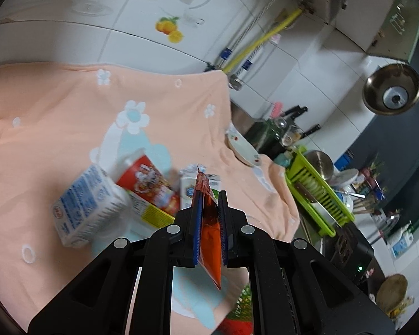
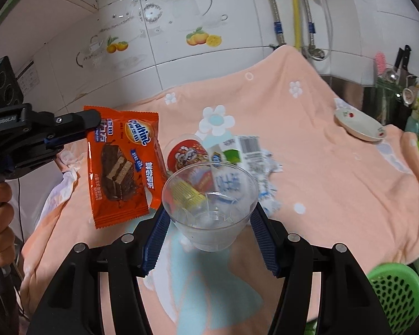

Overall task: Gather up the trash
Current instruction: 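Lift the orange wrapper with left tool while right tool grasps the clear plastic cup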

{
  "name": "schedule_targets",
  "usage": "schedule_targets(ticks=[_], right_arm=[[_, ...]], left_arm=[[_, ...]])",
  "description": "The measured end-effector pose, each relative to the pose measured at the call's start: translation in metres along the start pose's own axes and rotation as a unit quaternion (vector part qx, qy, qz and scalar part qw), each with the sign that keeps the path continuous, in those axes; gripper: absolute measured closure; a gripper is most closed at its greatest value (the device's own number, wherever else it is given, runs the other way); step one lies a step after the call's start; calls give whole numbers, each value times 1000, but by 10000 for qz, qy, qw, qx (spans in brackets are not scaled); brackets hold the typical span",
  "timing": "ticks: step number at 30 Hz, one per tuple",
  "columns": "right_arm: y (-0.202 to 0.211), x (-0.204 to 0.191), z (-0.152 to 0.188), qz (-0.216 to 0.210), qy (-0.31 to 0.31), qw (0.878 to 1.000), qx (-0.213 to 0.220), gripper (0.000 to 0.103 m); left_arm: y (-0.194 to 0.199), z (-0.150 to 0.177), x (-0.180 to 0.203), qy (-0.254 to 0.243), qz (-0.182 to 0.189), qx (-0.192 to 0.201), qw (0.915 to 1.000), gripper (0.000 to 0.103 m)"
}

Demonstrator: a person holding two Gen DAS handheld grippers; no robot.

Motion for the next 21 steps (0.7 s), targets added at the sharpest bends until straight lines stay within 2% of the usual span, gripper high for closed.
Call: schedule_targets(ticks=[8,21], right_arm=[[40,29,17,344,84,9994,-1,46],[104,92,50,1010,-236,9946,-25,46]], left_arm=[[-9,24,38,-128,298,-186,9993,93],[-34,76,102,-345,847,-723,9932,93]])
Point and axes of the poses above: each gripper's, at about its wrist camera, not at the fingertips, and y roughly against the way its jaws point, x to its right, z to its underside, the point moved 9 cm from there along -y, roughly the way its jaws point, and after that the axes turned 13 degrees about x, right-handed, at the moved point
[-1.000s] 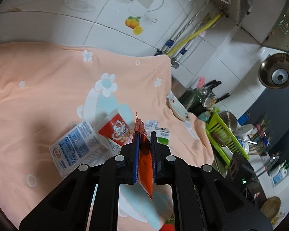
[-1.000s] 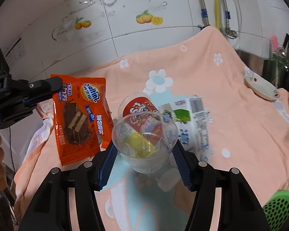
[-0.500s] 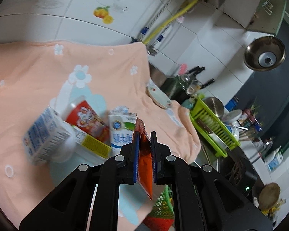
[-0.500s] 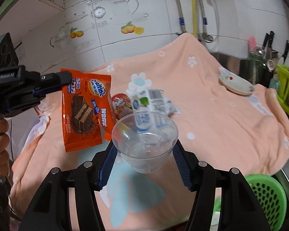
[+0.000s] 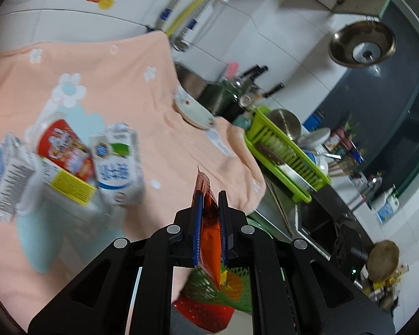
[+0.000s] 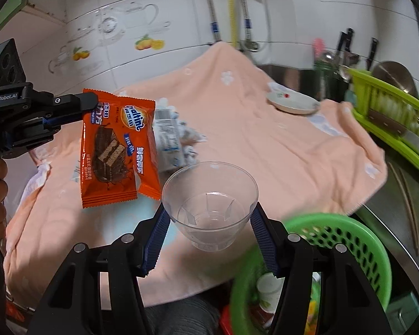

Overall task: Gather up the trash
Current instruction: 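Lift the orange wrapper with left tool while right tool grasps the clear plastic cup, then drop the wrapper into the green basket with left tool while right tool drops the cup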

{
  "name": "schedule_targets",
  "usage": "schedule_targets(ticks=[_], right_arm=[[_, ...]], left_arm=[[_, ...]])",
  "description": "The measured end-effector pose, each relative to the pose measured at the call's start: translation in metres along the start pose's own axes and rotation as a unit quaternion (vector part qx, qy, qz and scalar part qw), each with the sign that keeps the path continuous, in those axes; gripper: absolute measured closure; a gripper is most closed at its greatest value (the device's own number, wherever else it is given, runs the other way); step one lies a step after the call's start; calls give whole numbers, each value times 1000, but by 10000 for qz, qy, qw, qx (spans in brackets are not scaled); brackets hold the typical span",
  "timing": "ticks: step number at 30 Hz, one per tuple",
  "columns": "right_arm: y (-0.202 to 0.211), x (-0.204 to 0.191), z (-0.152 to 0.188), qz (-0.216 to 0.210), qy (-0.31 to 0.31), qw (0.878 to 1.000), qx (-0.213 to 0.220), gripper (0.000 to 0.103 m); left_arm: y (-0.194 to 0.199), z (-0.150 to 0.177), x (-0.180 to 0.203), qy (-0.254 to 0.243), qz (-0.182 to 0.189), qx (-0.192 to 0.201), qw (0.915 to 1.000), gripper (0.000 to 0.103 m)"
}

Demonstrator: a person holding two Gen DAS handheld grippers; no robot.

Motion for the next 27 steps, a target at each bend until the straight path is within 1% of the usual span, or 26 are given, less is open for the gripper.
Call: schedule_targets(ticks=[10,15,23,27], right_arm=[[29,50,29,551,-128,9983,-109,46],[43,75,43,754,-284,9966,-170,46],[62,108,57,1059,-497,9929,-217,46],[67,118,63,1160,-571,9913,-250,45]], left_arm=[[-29,34,46,-184,365,-426,9983,93],[-42,51,68,-319,495,-615,9964,93],[-54,72,91,-470,625,-847,9933,93],[-58,81,98,-524,666,-941,9919,93]])
Point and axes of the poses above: each gripper's, at about its wrist camera, not at the fingertips, and y roughly against the way its jaws point, x to its right, z to its underside, the point moved 9 cm from there along -y, roughly the way its jaws point, and after that the axes turned 13 degrees about x, right-handed, at the moved point
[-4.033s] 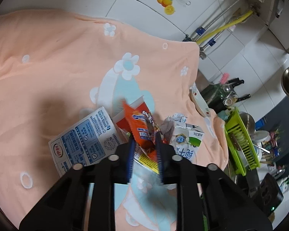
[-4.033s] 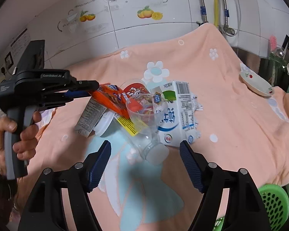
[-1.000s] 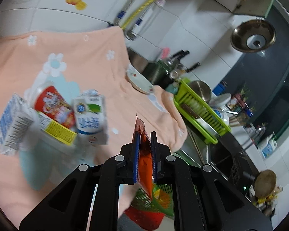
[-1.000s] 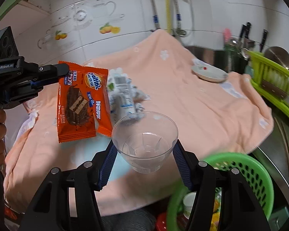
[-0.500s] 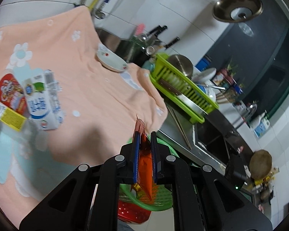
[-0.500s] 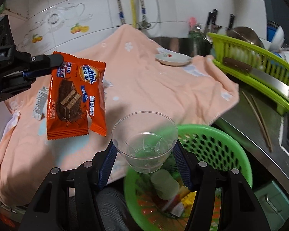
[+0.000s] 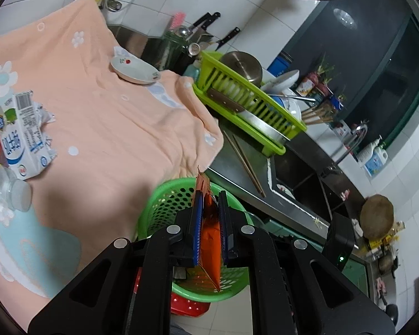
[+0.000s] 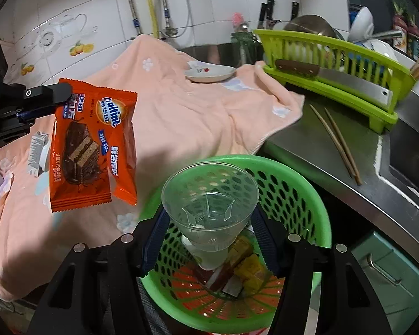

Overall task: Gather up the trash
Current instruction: 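Drop the wrapper into the green basket with left tool while right tool drops the cup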

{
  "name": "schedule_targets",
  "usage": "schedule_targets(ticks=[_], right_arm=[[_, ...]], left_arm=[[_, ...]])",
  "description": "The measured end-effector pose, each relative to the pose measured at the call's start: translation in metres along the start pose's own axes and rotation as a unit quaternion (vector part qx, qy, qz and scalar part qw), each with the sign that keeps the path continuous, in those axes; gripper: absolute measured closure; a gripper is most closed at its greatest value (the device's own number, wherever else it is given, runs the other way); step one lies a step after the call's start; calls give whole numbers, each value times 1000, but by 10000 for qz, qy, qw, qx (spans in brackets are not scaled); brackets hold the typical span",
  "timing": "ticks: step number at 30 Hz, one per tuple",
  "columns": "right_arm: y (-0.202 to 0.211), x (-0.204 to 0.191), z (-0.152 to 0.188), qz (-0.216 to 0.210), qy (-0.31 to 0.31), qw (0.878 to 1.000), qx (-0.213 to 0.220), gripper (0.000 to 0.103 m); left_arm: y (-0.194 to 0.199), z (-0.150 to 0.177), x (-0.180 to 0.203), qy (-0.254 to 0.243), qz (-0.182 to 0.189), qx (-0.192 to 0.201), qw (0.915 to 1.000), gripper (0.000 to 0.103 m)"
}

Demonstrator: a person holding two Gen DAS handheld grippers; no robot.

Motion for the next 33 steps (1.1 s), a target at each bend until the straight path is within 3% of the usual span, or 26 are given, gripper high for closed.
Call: schedule_targets(ticks=[13,33], right_arm=[[6,27,13,210,-347,9992,-66,45],[30,54,5,454,-505,9975,203,30]], left_arm=[[-19,15,16,-82,100,-266,9996,93],[-55,51,41,-310,137,-814,9961,93]])
Point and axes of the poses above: each gripper's, at about its wrist camera, not at the fingertips, and y roughly against the way its jaws point, x to its right, z to its underside, the point moved 9 cm from there along -y, roughly the way its jaws point, and after that the axes turned 13 degrees about x, right-handed, at the moved point
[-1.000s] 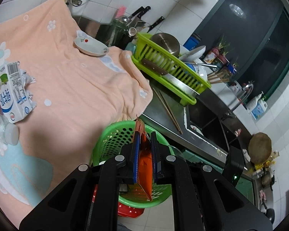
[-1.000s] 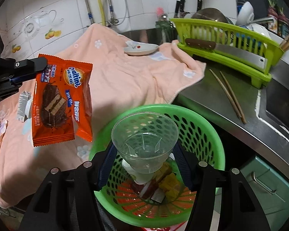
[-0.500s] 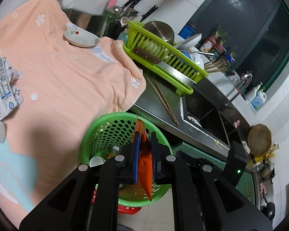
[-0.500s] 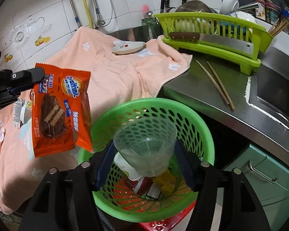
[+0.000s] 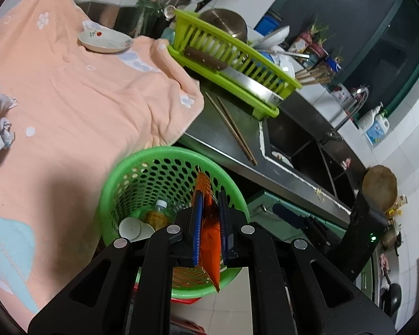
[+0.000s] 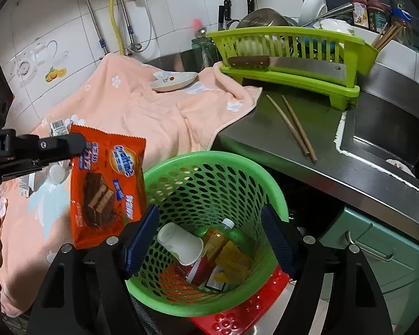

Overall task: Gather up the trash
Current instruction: 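Drop the wrapper into the green basket with left tool while right tool drops the cup, then move both tools back over the trash pile on the towel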

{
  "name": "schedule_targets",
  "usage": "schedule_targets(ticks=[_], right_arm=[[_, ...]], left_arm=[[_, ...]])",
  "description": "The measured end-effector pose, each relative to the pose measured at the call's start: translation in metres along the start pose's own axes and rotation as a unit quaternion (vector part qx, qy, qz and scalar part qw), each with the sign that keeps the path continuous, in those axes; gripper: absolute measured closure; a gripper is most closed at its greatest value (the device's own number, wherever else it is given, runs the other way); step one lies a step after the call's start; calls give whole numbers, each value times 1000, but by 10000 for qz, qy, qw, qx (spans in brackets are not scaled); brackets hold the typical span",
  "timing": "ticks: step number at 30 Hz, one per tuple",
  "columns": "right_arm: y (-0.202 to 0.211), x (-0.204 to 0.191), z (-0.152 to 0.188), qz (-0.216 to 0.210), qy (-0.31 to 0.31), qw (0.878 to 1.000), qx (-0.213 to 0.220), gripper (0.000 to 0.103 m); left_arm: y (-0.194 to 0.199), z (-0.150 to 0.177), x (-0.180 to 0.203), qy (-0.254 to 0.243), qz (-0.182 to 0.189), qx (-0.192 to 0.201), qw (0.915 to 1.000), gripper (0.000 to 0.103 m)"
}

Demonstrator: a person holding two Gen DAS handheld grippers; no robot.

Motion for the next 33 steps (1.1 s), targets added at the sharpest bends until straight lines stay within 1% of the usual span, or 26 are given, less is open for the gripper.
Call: schedule_targets(ticks=[7,10,11,13,14,15,20,22,25,29,33], right_arm=[[4,1,-4,75,145,9998,81,29],[5,1,-6,87,165,9998,102,29],[5,1,-7,88,175,9997,115,29],[5,1,-9,89,189,9997,143,28],[6,0,-10,86,184,9997,150,28],[5,-1,-11,79,177,9997,155,28],[1,-7,-13,35,206,9997,127,26],[-1,-12,-12,-4,254,9996,116,26],[-4,-18,-12,-49,281,9995,112,25],[-7,-24,-14,-106,291,9995,99,25],[-10,-32,-18,-158,344,9992,118,23]], left_arm=[[-13,9,1,-4,-28,-160,9999,92],[-17,13,0,5,-23,-227,9997,82],[-19,14,-1,1,-39,-253,9997,76],[-20,16,-4,28,-79,-277,9996,70],[-21,16,-6,97,-58,-292,9995,59],[-20,16,-7,127,-57,-277,9995,54],[-18,16,-5,120,38,-281,9995,49],[-17,15,-6,48,-6,-251,9997,48],[-13,14,-14,108,-39,-215,9997,48],[-5,12,-27,152,-181,-146,9996,48],[9,4,-39,75,-415,51,9991,48]])
Point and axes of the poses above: each gripper's, at about its wrist camera, not at the fingertips, and y roughly against the way its jaws point, x to its right, z to its underside, the point moved 9 cm from there along -y, roughly the way its jaws point, and after that the axes turned 13 degrees about x, right-handed, at the moved point
